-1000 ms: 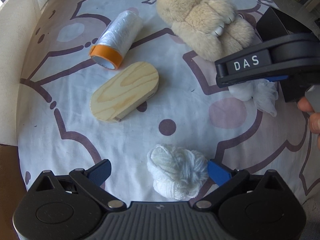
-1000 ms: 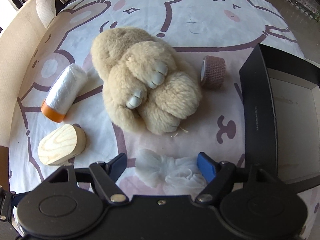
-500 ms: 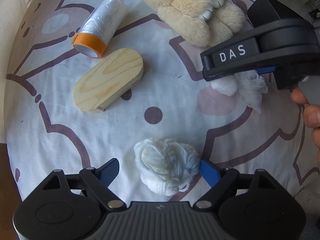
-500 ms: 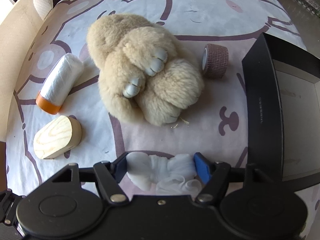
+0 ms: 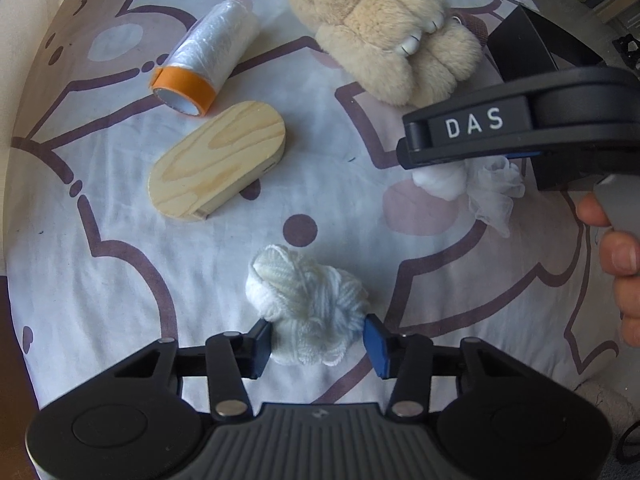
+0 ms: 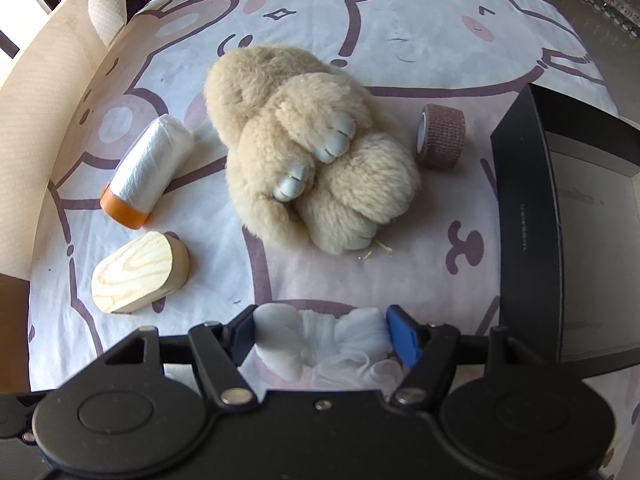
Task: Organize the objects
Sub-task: 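Grasp the white yarn ball with the left tool while the right tool grasps the white cloth bundle, then carry the yarn ball in the left tool over the black box while the right tool carries the cloth there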
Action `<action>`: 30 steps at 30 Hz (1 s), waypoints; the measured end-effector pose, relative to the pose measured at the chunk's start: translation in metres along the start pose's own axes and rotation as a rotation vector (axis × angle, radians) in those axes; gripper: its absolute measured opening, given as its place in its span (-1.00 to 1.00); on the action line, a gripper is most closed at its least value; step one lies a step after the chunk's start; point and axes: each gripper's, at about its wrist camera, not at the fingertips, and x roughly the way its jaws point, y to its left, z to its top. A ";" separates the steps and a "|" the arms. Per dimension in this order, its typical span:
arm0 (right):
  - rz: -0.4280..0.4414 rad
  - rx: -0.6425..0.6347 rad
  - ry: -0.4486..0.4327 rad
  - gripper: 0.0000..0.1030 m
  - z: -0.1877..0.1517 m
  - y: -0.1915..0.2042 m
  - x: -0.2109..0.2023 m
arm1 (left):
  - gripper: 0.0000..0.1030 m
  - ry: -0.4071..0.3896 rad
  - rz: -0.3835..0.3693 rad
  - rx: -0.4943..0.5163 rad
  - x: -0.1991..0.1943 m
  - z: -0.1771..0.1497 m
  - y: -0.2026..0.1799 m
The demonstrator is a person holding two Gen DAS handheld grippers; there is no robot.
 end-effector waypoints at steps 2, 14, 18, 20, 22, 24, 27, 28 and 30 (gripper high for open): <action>0.001 0.001 -0.006 0.35 -0.001 0.001 -0.002 | -0.07 -0.009 0.001 0.004 -0.004 0.001 0.004; 0.013 -0.012 -0.108 0.35 -0.012 0.007 -0.042 | -0.08 -0.155 0.046 -0.067 -0.043 -0.004 -0.003; 0.010 -0.017 -0.161 0.35 -0.019 0.005 -0.064 | -0.08 -0.223 0.064 -0.077 -0.072 -0.011 -0.008; 0.005 -0.017 -0.188 0.35 -0.024 0.004 -0.075 | -0.08 -0.249 0.075 -0.077 -0.082 -0.014 -0.012; 0.003 -0.017 -0.213 0.35 -0.028 0.004 -0.086 | -0.08 -0.277 0.080 -0.079 -0.091 -0.016 -0.015; -0.009 -0.021 -0.241 0.35 -0.033 0.001 -0.096 | -0.07 -0.313 0.086 -0.070 -0.101 -0.019 -0.020; -0.029 -0.013 -0.278 0.35 -0.040 -0.005 -0.110 | -0.08 -0.363 0.113 -0.052 -0.114 -0.023 -0.028; -0.036 -0.010 -0.289 0.35 -0.043 -0.007 -0.115 | -0.08 -0.381 0.124 -0.046 -0.118 -0.024 -0.031; -0.050 0.000 -0.310 0.35 -0.047 -0.012 -0.122 | -0.07 -0.411 0.131 -0.031 -0.125 -0.026 -0.034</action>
